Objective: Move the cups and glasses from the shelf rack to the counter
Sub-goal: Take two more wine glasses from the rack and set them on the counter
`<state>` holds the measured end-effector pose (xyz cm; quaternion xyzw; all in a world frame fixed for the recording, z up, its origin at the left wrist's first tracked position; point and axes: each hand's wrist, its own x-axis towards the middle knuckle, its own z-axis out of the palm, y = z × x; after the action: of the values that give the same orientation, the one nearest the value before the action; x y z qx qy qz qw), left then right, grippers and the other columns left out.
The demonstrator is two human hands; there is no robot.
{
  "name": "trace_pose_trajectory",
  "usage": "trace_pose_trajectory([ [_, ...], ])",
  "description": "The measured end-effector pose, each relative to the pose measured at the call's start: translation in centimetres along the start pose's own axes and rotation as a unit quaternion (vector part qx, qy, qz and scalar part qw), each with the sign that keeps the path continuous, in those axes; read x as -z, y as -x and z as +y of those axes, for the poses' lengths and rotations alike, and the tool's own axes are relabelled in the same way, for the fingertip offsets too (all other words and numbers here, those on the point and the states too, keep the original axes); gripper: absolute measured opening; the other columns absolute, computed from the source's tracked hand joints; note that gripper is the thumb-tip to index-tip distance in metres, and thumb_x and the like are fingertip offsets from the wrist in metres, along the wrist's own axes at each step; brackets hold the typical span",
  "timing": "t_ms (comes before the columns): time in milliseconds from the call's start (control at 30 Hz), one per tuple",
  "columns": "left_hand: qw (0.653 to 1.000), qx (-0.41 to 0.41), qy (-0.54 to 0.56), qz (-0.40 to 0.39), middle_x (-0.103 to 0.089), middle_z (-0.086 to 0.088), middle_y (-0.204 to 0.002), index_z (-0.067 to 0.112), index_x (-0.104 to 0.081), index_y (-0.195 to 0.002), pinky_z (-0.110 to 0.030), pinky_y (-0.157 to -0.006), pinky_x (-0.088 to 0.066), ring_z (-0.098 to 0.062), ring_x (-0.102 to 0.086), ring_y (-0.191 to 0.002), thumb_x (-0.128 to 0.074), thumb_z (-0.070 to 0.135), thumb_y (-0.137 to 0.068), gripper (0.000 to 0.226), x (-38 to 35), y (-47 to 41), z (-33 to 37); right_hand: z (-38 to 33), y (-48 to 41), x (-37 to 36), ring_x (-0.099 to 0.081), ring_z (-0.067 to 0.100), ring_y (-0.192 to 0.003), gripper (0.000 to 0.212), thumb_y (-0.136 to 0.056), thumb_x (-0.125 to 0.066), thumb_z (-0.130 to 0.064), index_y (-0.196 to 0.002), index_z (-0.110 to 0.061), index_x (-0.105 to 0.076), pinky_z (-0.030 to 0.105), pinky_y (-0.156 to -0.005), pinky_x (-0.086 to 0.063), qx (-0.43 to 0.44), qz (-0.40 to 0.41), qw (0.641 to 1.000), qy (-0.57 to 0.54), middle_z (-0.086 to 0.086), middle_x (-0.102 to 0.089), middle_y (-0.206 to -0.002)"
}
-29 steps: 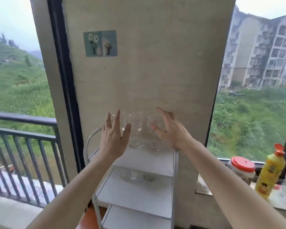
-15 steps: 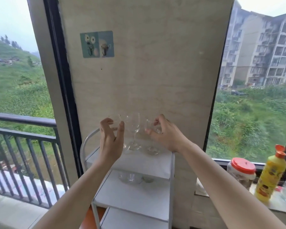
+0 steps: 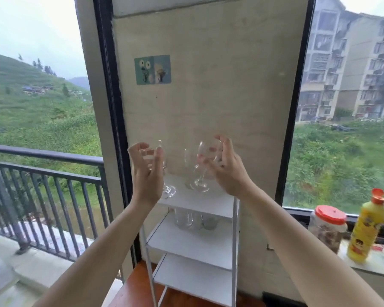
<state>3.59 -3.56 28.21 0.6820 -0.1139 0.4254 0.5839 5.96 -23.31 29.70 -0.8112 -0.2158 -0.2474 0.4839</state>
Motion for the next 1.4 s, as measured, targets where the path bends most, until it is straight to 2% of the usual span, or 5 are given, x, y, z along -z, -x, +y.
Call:
trace_pose_trajectory([
  [267,0.997,0.011,0.08,0.009,-0.056,-0.018,-0.105,0.034,-0.038,-0.115,-0.027,-0.048,-0.051,-0.018,-0.062,-0.074,-0.065,0.047,-0.088,0.04,2.4,7.9,1.6,-1.5,10.1,0.5,-0.064,0.024,-0.099,0.07,-0.084,-0.06,-0.044,-0.145,-0.026,-0.032,0.029,-0.077,-0.057,0.012,0.14,0.984,-0.108,0.011,-0.058,-0.121],
  [434,0.992,0.082,0.076,-0.06,-0.06,0.0,-0.1,0.02,-0.04,-0.129,-0.049,-0.054,-0.054,-0.026,-0.063,-0.075,-0.065,0.053,-0.085,0.06,0.6,16.5,-1.5,2.5,19.2,1.7,-0.067,0.01,-0.092,0.068,-0.08,-0.064,-0.029,-0.142,-0.03,-0.036,0.03,-0.074,-0.058,-0.08,0.197,0.973,-0.089,-0.023,-0.06,-0.109],
  [667,0.954,0.145,0.148,-0.215,-0.06,-0.005,-0.106,0.025,-0.046,-0.126,-0.058,-0.072,-0.054,-0.016,-0.063,-0.084,-0.068,0.048,-0.084,0.052,-7.2,24.6,-0.7,4.8,30.3,8.0,-0.069,0.012,-0.092,0.063,-0.074,-0.066,-0.034,-0.133,-0.042,-0.046,0.033,-0.079,-0.054,-0.209,0.286,0.935,-0.017,-0.003,-0.06,-0.114],
  [901,0.916,0.052,0.232,-0.324,-0.06,-0.001,-0.109,0.019,-0.047,-0.126,-0.018,-0.082,-0.049,-0.001,-0.062,-0.096,-0.068,0.042,-0.09,0.048,-14.7,31.6,8.9,-0.6,39.9,18.7,-0.07,0.012,-0.095,0.056,-0.07,-0.066,-0.034,-0.122,-0.047,-0.05,0.029,-0.082,-0.052,-0.201,0.404,0.89,0.055,-0.006,-0.059,-0.115],
  [1401,0.752,0.037,0.363,-0.549,-0.058,0.0,-0.118,0.02,-0.04,-0.131,-0.03,-0.09,-0.051,-0.023,-0.062,-0.11,-0.065,0.042,-0.089,0.054,-18.8,61.9,38.4,-17.1,74.6,37.8,-0.063,0.014,-0.103,0.051,-0.077,-0.066,-0.027,-0.123,-0.041,-0.049,0.026,-0.087,-0.052,-0.248,0.558,0.772,0.177,-0.001,-0.052,-0.119],
])
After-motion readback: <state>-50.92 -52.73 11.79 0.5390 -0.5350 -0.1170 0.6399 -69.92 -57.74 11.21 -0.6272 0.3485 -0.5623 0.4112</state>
